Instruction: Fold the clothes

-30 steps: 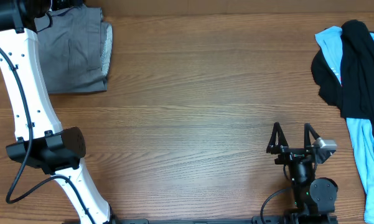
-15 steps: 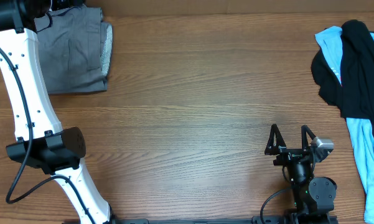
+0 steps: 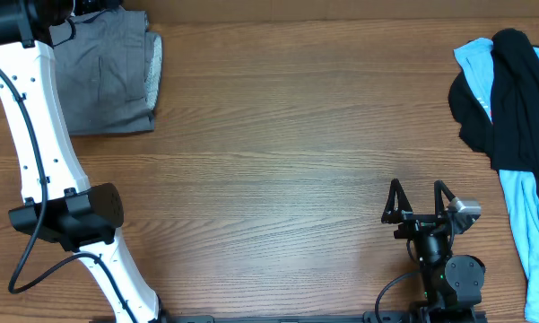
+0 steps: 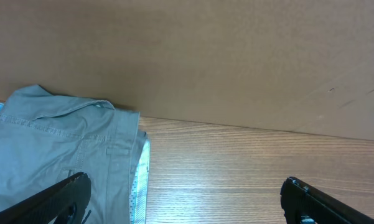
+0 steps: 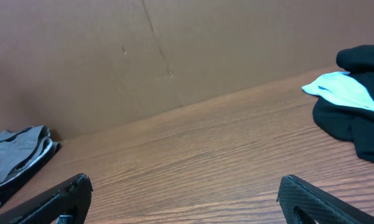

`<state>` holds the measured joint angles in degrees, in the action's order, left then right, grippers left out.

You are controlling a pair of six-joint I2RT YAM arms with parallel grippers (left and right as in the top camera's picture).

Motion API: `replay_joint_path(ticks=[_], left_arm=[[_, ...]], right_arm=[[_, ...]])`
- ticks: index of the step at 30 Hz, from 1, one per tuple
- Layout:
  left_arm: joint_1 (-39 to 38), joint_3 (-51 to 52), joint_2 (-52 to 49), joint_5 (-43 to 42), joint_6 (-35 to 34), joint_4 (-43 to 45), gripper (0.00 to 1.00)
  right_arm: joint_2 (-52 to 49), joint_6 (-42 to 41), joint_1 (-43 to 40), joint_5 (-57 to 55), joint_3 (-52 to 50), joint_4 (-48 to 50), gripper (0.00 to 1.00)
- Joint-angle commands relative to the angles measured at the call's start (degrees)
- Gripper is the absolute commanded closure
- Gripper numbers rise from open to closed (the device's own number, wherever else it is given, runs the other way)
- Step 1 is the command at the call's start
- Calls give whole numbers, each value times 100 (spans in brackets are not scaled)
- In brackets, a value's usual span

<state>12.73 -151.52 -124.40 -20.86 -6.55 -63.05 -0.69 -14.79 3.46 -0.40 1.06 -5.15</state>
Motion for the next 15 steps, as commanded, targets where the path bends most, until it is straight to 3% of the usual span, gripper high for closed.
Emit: replay_joint_path(ticks=[1, 15], left_arm=[[-2, -13, -57, -59, -76, 4, 0], [-105, 42, 173, 63, -76, -177, 0]], right_arm=[[52, 0, 37, 11, -59, 33, 0], [52, 0, 37, 11, -59, 33, 0]])
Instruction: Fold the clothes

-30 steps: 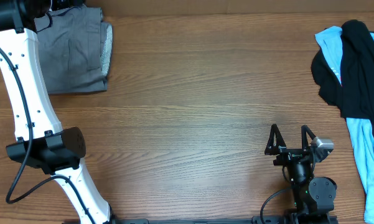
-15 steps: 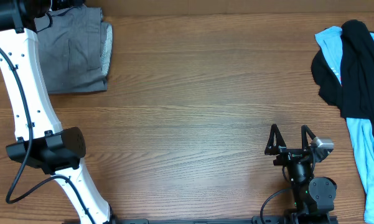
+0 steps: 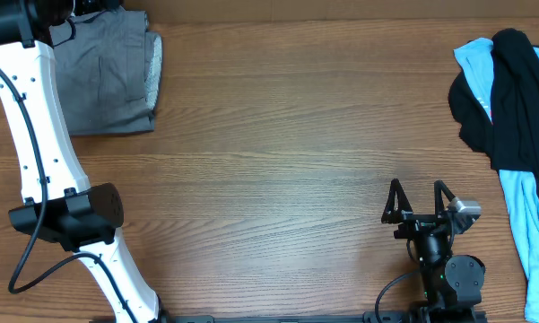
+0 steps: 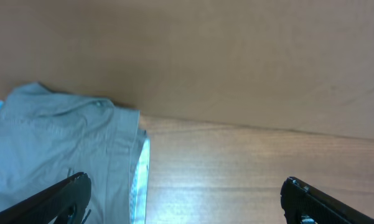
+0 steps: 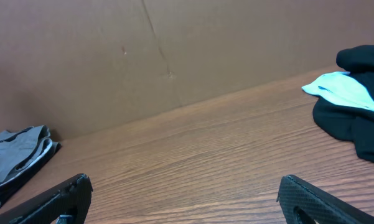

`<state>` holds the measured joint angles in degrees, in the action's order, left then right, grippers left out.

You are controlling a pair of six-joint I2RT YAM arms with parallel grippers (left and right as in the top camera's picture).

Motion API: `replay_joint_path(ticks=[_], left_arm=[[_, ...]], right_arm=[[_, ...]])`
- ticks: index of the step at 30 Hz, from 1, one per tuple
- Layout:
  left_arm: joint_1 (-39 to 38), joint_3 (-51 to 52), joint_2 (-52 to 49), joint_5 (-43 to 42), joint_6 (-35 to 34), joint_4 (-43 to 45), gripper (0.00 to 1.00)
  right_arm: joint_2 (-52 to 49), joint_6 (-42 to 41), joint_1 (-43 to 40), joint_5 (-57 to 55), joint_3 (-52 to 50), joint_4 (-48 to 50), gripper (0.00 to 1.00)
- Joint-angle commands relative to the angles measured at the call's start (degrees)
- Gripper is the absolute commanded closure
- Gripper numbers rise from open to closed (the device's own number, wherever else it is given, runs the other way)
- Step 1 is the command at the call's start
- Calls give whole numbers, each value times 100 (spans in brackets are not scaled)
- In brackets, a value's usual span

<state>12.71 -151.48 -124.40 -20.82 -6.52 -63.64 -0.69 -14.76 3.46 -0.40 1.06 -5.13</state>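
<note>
A folded grey garment lies at the table's far left corner; it also shows as the grey garment under my left gripper, which is open with its left finger over the cloth. In the overhead view that gripper is cut off at the top left. A heap of a black garment and a light blue garment lies unfolded at the right edge. My right gripper rests open near the front, holding nothing, well left of the heap.
A brown cardboard wall stands behind the wooden table. My white left arm runs up the table's left side from its base at the front.
The left wrist picture has gone slightly blurred and shifted a touch; the grey garment, the heap and the right gripper stand as before.
</note>
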Motion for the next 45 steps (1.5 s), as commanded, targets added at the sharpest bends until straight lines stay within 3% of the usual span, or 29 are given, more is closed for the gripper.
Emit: replay_joint_path(ticks=[1, 6, 10, 25, 30, 34, 45], left_arm=[[-138, 37, 302, 103, -79, -229, 0], [-570, 90, 1248, 195, -79, -660, 0], [-1086, 885, 2337, 192, -79, -629, 0], [-1423, 7040, 6791, 417, 13, -542, 0], [-1423, 9095, 8741, 1161, 35, 575, 0], [-1423, 10872, 10391, 1353, 186, 1961, 0], [-1423, 13333, 11206, 1318, 116, 4760, 0]], right_arm=[[52, -2, 37, 11, -59, 31, 0], [52, -2, 37, 11, -59, 31, 0], [52, -2, 37, 11, -59, 31, 0], [52, -2, 37, 11, -59, 31, 0], [52, -2, 37, 11, -59, 31, 0], [52, -2, 37, 11, -59, 31, 0], [52, -2, 37, 11, -59, 31, 0]])
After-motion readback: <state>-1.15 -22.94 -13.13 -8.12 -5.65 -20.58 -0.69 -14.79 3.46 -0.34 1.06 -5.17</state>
